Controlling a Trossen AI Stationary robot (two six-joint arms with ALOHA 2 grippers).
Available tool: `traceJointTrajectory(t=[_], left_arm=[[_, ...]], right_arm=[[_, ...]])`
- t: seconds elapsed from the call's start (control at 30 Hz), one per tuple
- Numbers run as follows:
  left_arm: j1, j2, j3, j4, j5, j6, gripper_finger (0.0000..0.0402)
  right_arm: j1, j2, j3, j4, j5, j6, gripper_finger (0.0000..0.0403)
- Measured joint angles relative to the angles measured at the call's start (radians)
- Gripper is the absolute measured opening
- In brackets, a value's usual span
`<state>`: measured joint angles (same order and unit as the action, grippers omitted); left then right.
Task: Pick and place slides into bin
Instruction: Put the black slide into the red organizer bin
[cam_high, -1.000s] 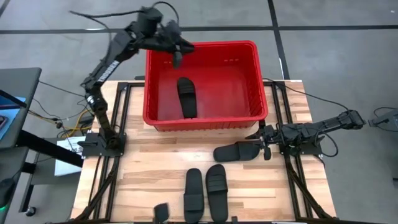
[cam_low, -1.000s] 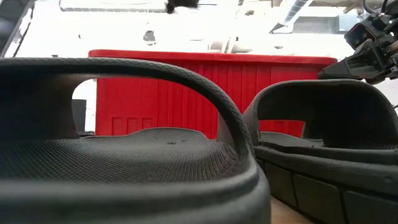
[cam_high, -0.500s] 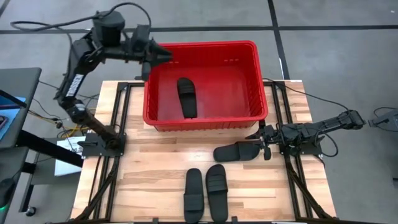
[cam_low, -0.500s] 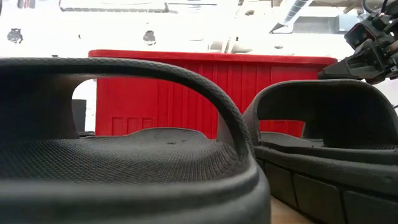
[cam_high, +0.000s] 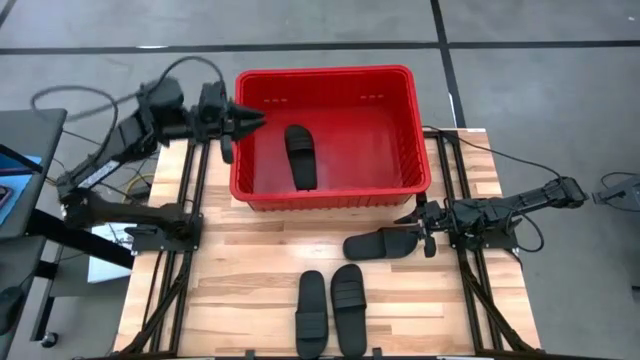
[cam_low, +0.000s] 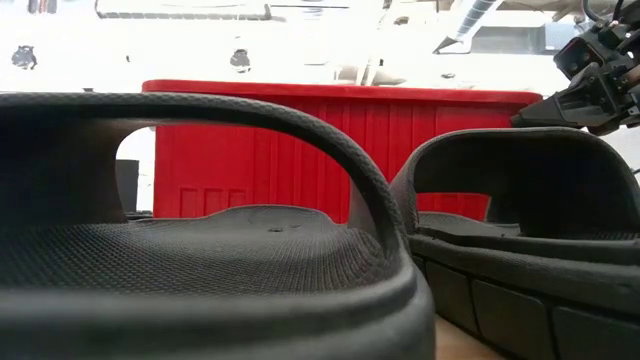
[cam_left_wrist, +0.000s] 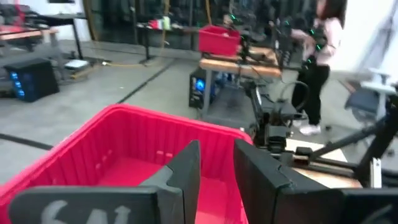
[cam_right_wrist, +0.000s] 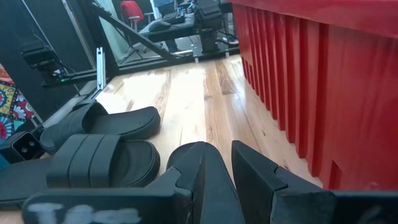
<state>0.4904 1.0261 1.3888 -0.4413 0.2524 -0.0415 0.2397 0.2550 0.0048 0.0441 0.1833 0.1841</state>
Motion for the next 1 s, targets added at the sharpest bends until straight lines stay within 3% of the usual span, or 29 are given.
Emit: traceJointTrajectory(t=[0.17,0.37,0.7,0.83,1.0], left_arm=[[-0.008,-0.162,-0.262,0.188,0.008,-0.106,0.0087],[-0.078,-0.27,-0.422,0.228,-0.004,-0.223,0.0087],[-0.292,-0.28,-0.516,0.335,-0.064,-0.284,0.0087],[-0.339,-0.276,-0.517,0.335,-0.132,-0.287,0.0087],[-0.371,-0.276,-0.517,0.337,-0.136,-0.283,0.0087]], right_arm=[[0.0,0.0,0.0,0.0,0.0,0.0,0.0071],[0.0,0.0,0.0,0.0,0.0,0.0,0.0071],[0.0,0.0,0.0,0.0,0.001,0.0,0.0071],[0.0,0.0,0.0,0.001,0.002,0.0,0.0071],[0.0,0.0,0.0,0.001,0.002,0.0,0.0071]])
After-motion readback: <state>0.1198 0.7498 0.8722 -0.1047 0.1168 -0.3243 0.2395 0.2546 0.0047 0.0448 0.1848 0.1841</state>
